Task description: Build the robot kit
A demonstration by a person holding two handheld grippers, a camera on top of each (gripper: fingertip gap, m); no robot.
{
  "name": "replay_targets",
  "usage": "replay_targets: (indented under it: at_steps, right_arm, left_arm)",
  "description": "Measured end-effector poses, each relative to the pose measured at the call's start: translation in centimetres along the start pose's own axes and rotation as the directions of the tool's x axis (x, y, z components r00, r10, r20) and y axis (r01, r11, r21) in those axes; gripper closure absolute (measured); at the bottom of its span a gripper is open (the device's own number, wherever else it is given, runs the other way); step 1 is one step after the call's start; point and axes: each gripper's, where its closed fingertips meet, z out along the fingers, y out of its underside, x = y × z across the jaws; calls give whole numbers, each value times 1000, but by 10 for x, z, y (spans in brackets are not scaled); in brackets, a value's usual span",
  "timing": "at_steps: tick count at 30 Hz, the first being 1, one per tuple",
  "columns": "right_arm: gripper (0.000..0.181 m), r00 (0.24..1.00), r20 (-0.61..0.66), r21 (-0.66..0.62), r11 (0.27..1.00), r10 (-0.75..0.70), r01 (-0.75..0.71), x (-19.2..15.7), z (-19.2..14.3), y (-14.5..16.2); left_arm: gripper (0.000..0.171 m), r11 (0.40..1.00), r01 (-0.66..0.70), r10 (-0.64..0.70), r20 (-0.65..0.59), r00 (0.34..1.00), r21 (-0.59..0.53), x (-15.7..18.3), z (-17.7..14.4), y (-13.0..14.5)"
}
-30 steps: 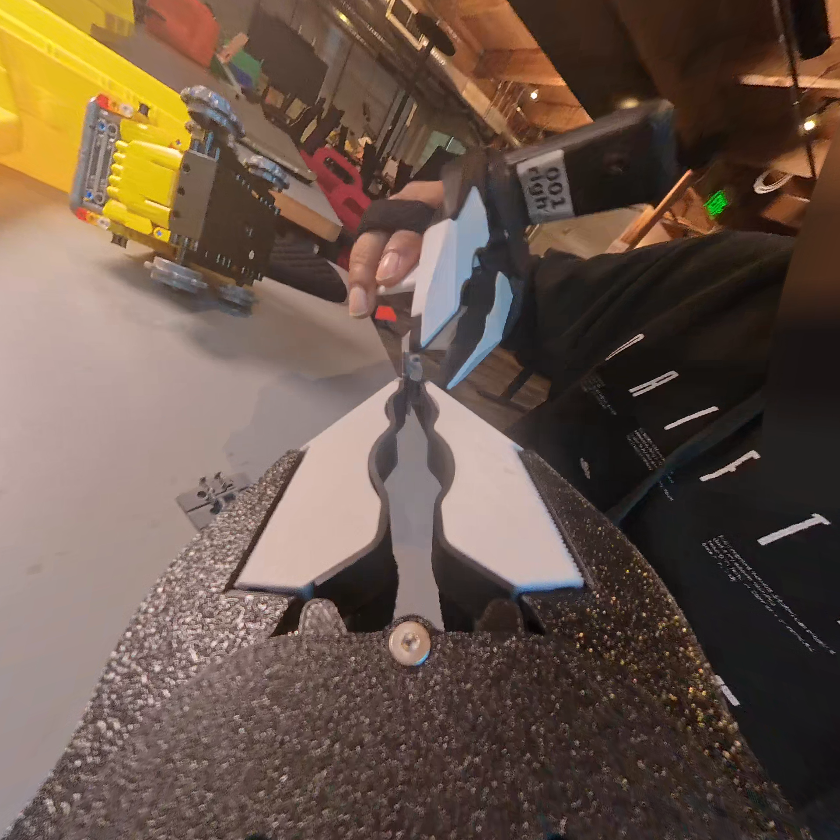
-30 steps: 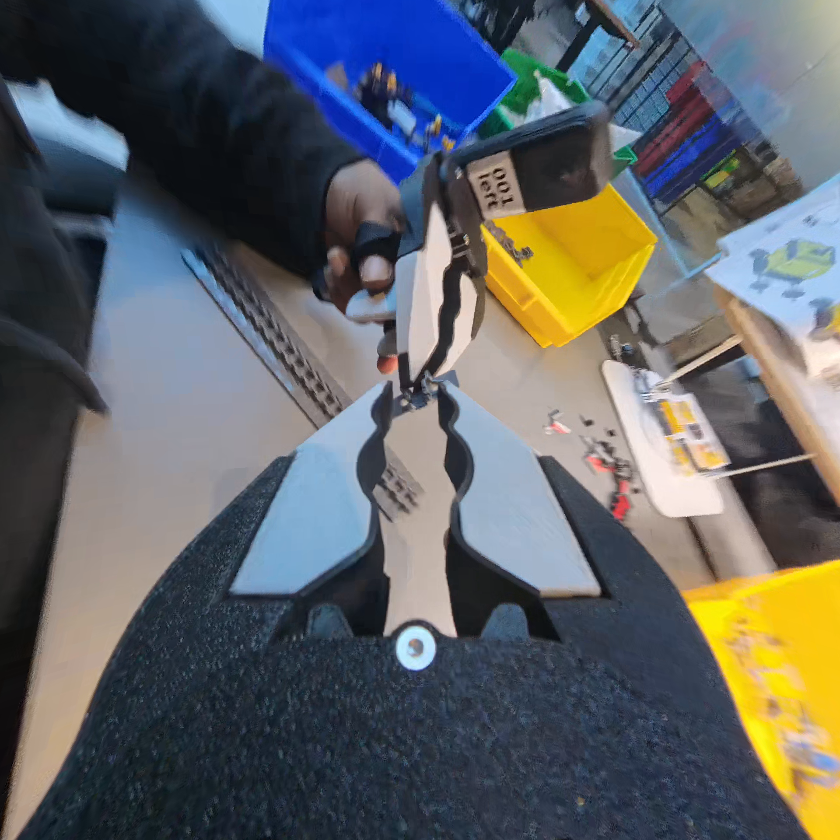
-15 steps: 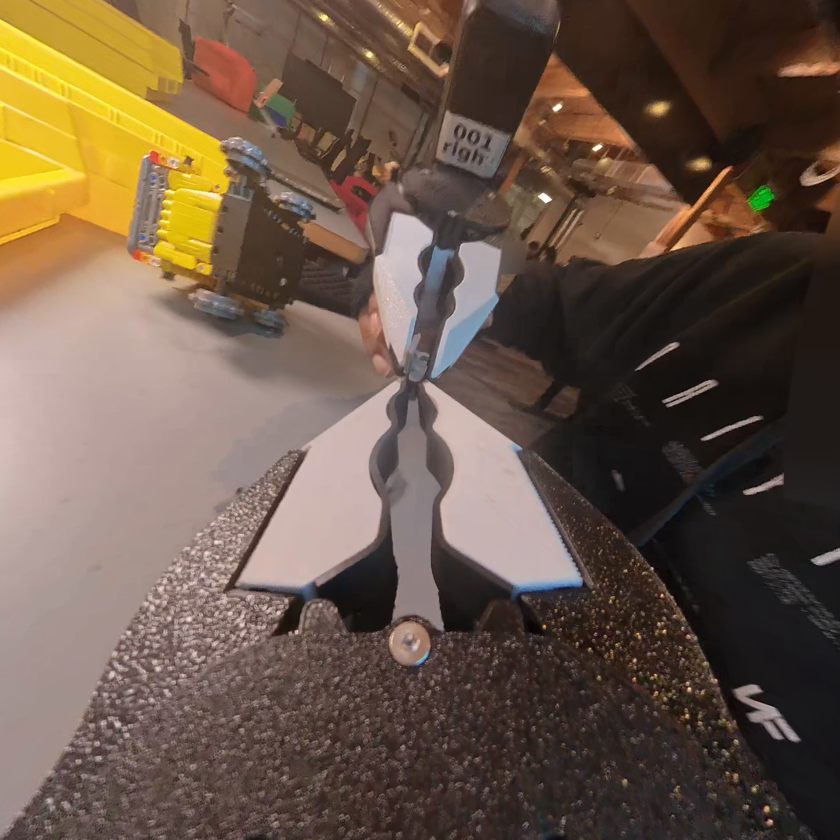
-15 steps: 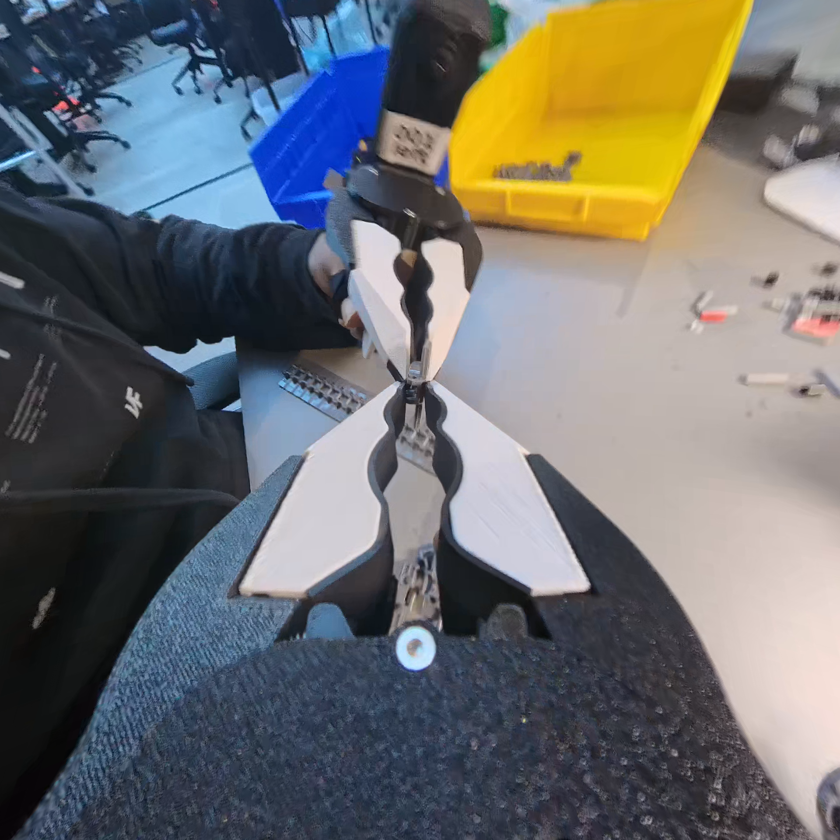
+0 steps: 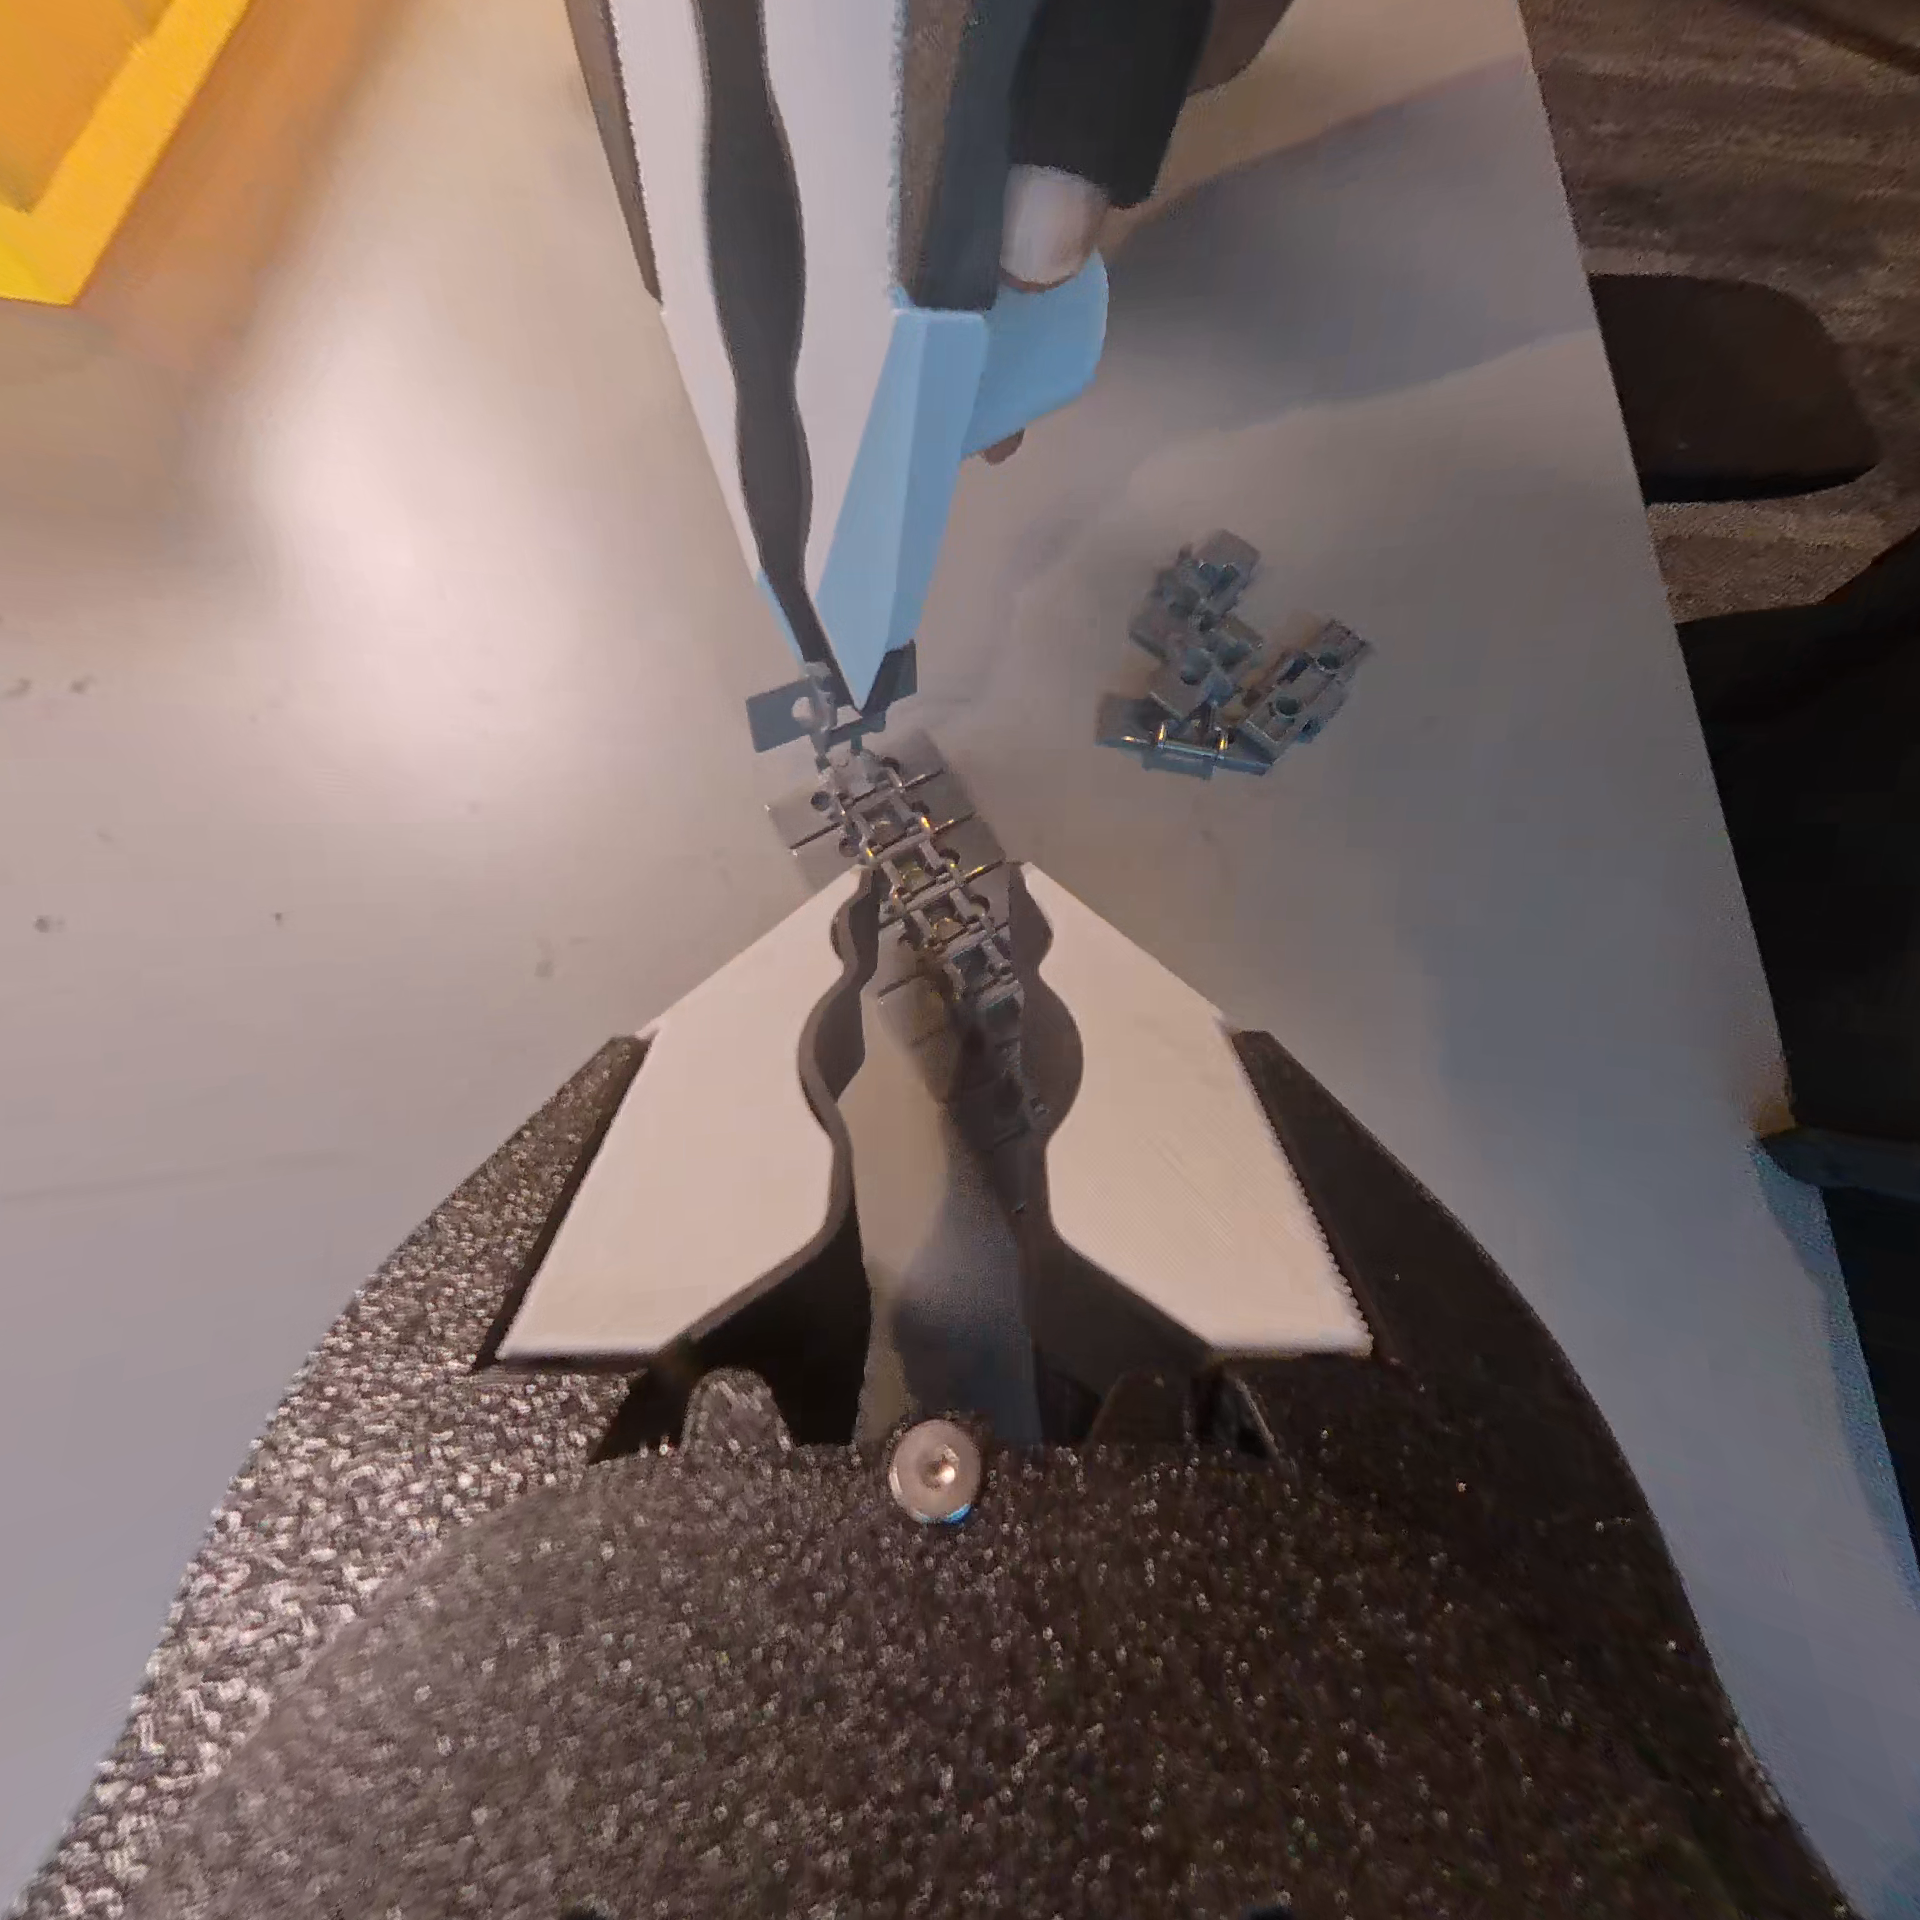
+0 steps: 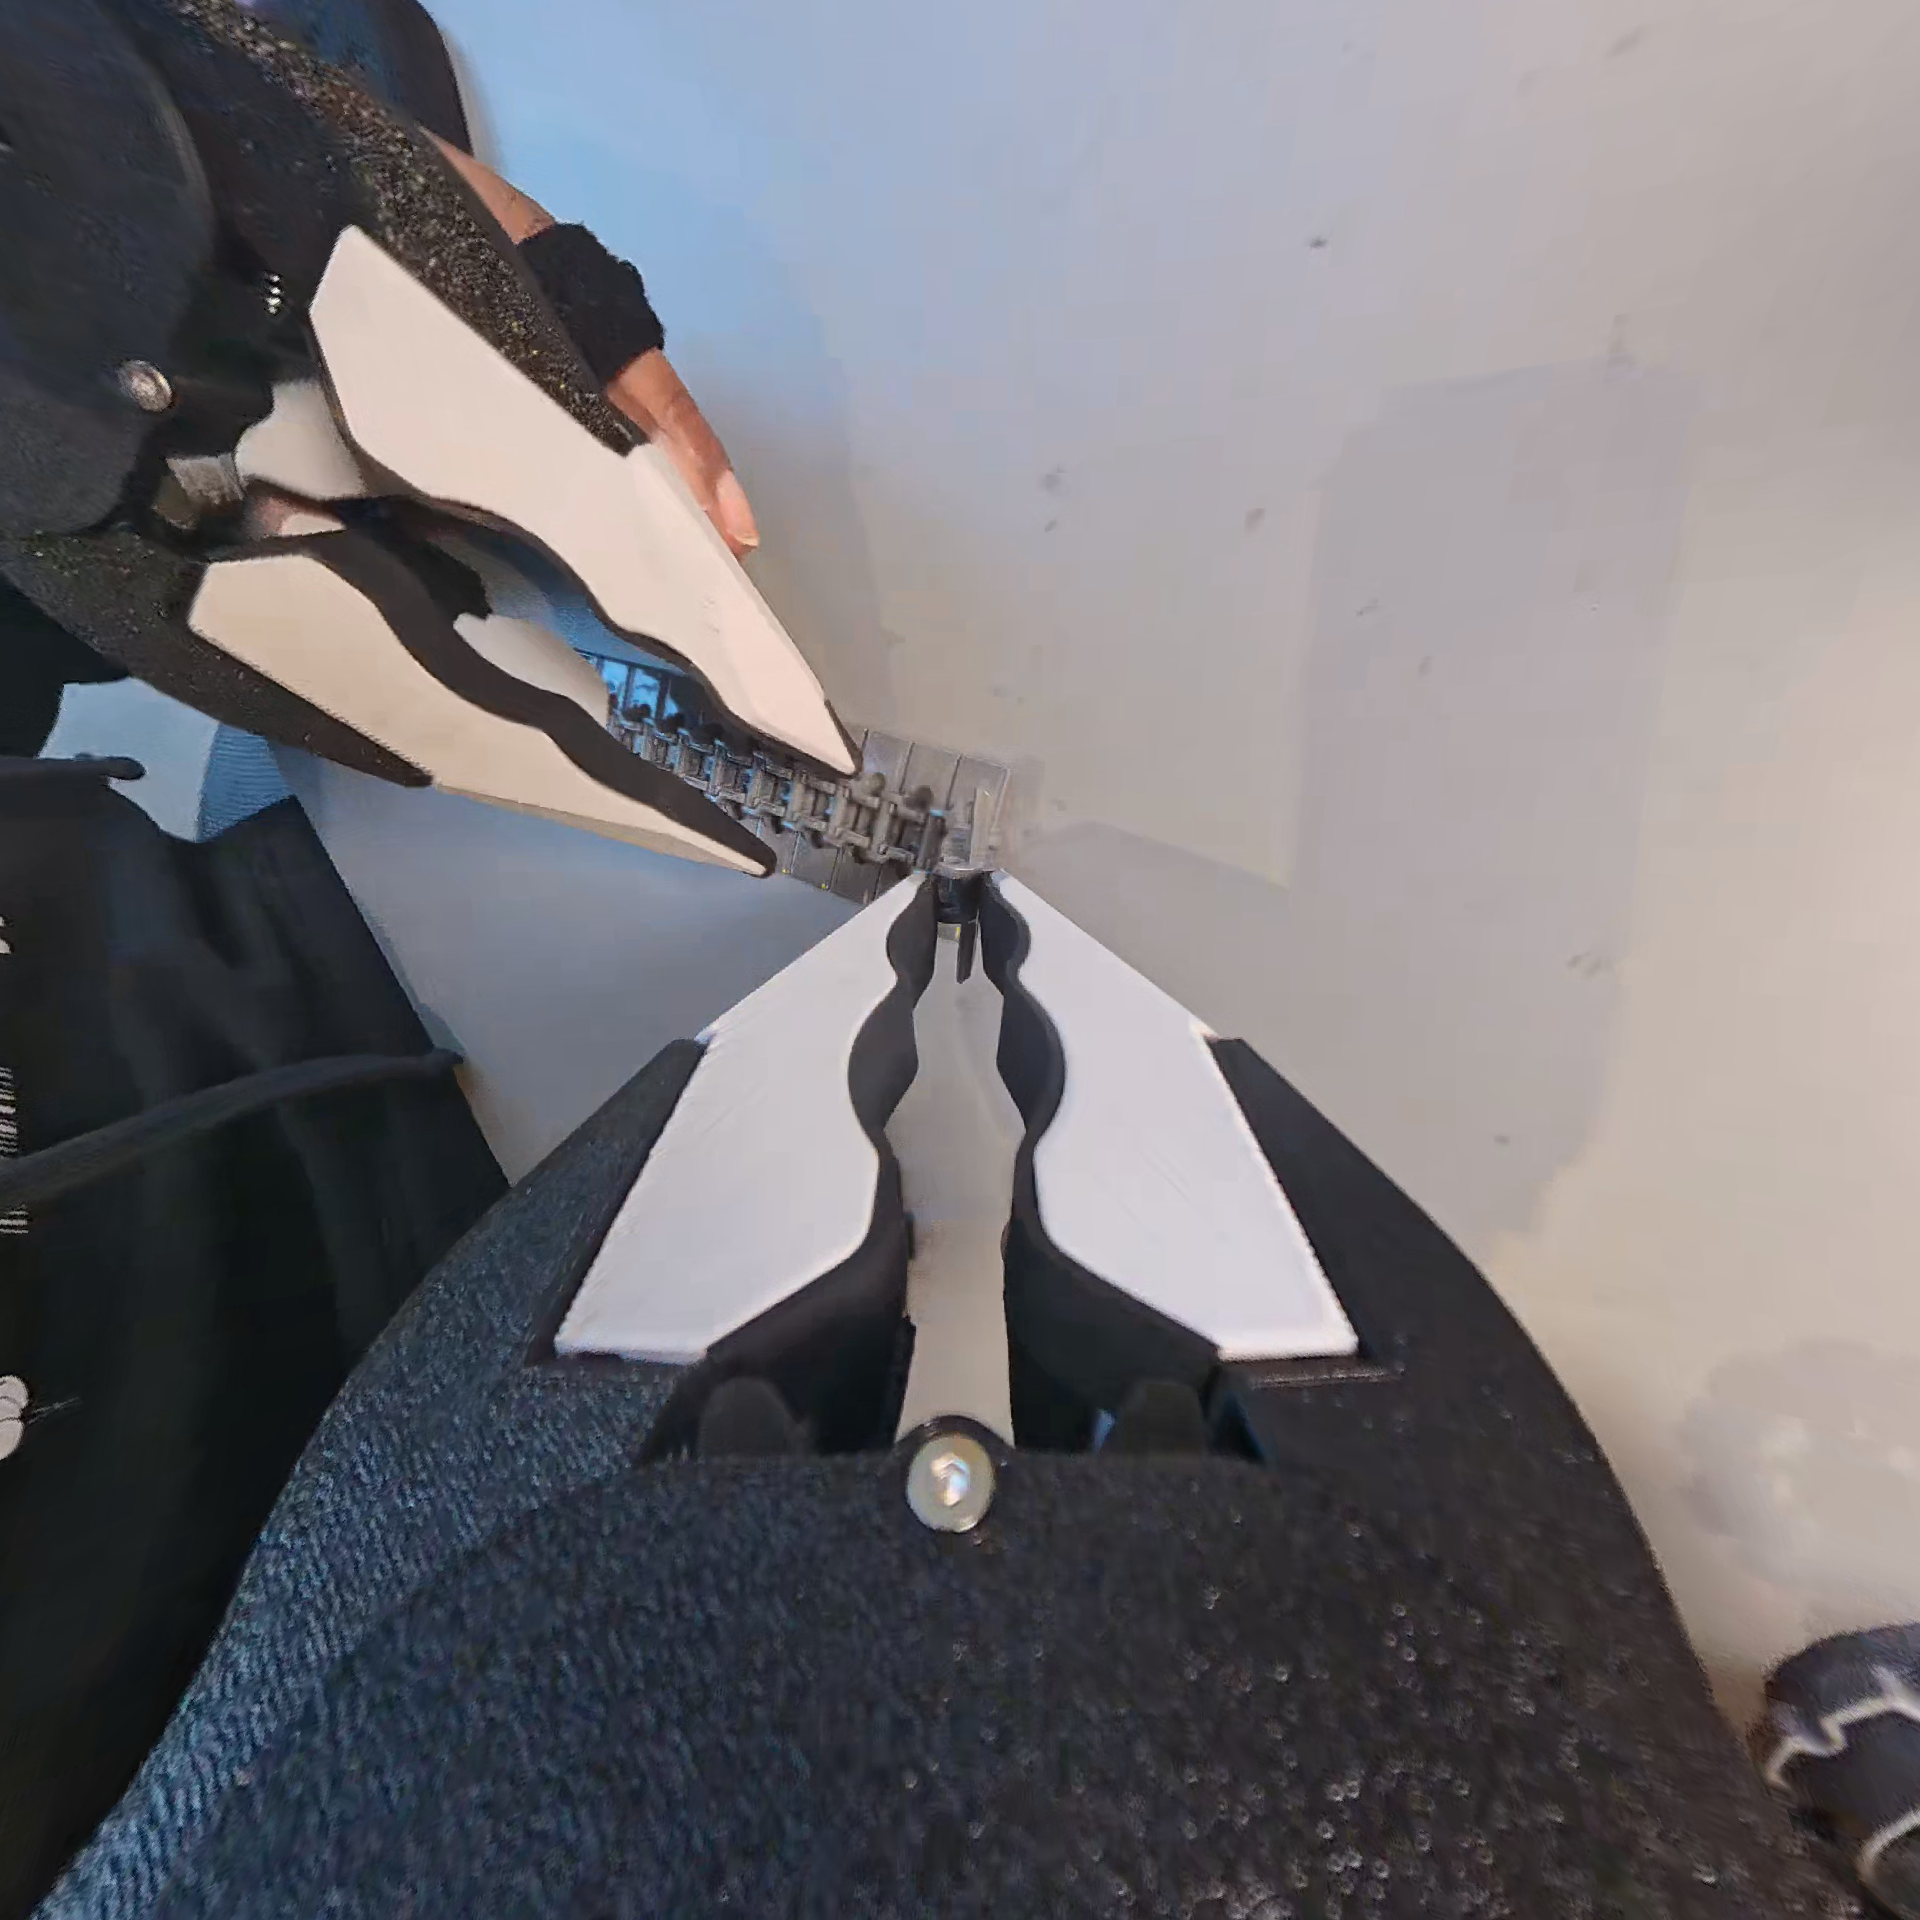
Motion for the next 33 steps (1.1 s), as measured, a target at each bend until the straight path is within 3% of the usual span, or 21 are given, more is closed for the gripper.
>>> replay_targets:
  at_steps: [17, 24, 33]
  right_arm:
    - [174, 997, -70, -121, 991, 41, -49, 4, 5, 0]
    - [175, 987, -157, -235, 972, -8, -30, 8, 9, 2]
    - [176, 961, -246, -283, 957, -129, 56, 8, 10, 1]
  left_arm:
    - [152, 999, -31, 34, 71, 997, -35, -1, 7, 5]
    - [153, 998, -42, 46, 76, 996, -45, 3, 8, 6]
    - [153, 998, -51, 55, 84, 995, -48, 3, 8, 6]
